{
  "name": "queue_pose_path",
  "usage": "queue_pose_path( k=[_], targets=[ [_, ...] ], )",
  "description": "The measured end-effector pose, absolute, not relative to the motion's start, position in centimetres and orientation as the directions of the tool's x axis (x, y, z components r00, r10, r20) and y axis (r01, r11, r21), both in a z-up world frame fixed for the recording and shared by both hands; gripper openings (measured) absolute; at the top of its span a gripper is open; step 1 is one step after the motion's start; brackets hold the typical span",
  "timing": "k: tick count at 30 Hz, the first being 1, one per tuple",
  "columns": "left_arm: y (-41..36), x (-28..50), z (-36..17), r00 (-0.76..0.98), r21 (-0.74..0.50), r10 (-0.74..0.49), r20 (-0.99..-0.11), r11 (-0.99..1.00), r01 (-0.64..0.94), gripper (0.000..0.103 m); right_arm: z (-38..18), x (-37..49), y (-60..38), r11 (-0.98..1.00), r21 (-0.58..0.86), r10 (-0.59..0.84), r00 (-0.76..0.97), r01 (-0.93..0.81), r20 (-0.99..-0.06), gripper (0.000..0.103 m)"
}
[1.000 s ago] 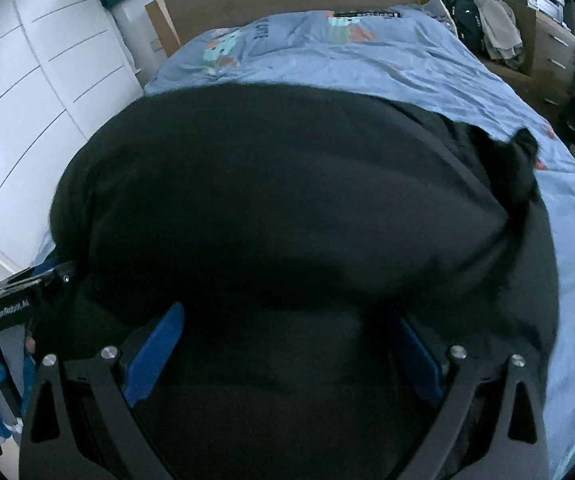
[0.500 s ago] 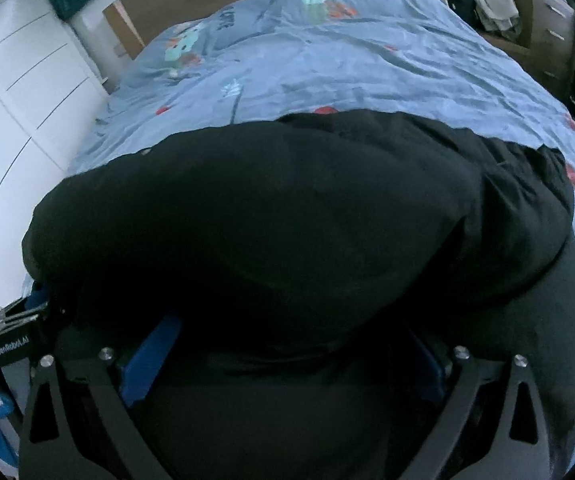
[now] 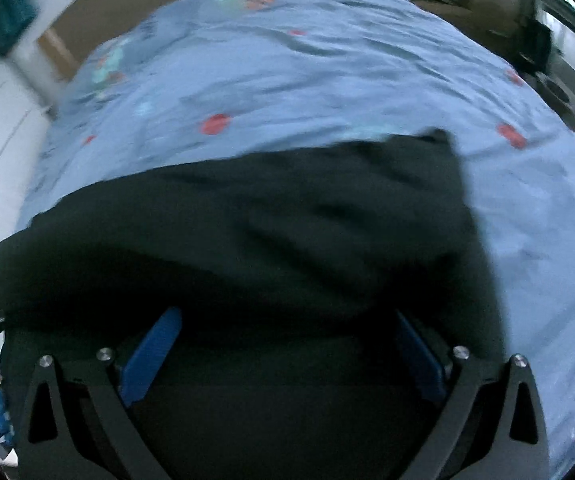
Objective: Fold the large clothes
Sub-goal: 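Lay the folded bundle down and open both grippers on it, then press the black jacket bundle flat with both open grippers, then withdraw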
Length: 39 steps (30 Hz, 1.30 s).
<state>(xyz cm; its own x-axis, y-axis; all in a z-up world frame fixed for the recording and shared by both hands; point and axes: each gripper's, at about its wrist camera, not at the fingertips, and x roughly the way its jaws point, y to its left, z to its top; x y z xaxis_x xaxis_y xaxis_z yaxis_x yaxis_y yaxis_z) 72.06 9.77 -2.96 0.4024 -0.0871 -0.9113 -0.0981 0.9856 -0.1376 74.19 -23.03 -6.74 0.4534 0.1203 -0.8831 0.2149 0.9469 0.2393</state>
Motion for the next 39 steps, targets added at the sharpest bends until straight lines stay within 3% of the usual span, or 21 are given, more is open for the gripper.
queue_pose_path(
  k=[5, 12, 17, 21, 27, 34, 39],
  targets=[
    [12.2, 70.2, -1.1, 0.427, -0.082, -0.015, -0.904, 0.987, -0.137, 0.102, -4.9, 72.9, -25.6, 0.951, 0.166, 0.033, 0.452, 0.259, -0.892, 0.102],
    [12.4, 65.6, -0.1, 0.485, -0.238, -0.167, -0.859, 0.967, -0.087, 0.102, -0.3, 69.1, -22.2, 0.969, 0.212, 0.108, 0.553, 0.128, -0.826, 0.102],
    [13.2, 65.7, -3.3, 0.417, -0.194, -0.120, -0.901, 0.971, -0.141, 0.102, -1.4, 67.6, -17.6, 0.976, 0.218, 0.184, 0.510, 0.008, -0.840, 0.102],
    [17.0, 65.2, -4.2, 0.402, -0.176, -0.063, -0.913, 0.952, -0.251, 0.102, -4.0, 67.3, -17.3, 0.976, 0.217, 0.183, 0.466, 0.020, -0.866, 0.102],
    [20.3, 62.7, -2.6, 0.403, -0.099, 0.038, -0.914, 0.944, -0.314, 0.101, -5.3, 67.1, -21.8, 0.982, 0.125, 0.051, 0.440, 0.140, -0.897, 0.102],
    [16.2, 58.3, 0.9, 0.549, -0.222, -0.096, -0.831, 0.961, -0.167, 0.101, -1.9, 64.5, -22.4, 0.983, 0.143, 0.066, 0.503, 0.117, -0.862, 0.102],
    [11.4, 56.7, 0.6, 0.576, -0.206, -0.124, -0.808, 0.975, -0.078, 0.101, -0.7, 62.0, -18.4, 0.990, 0.144, 0.124, 0.524, -0.002, -0.843, 0.102]
  ],
)
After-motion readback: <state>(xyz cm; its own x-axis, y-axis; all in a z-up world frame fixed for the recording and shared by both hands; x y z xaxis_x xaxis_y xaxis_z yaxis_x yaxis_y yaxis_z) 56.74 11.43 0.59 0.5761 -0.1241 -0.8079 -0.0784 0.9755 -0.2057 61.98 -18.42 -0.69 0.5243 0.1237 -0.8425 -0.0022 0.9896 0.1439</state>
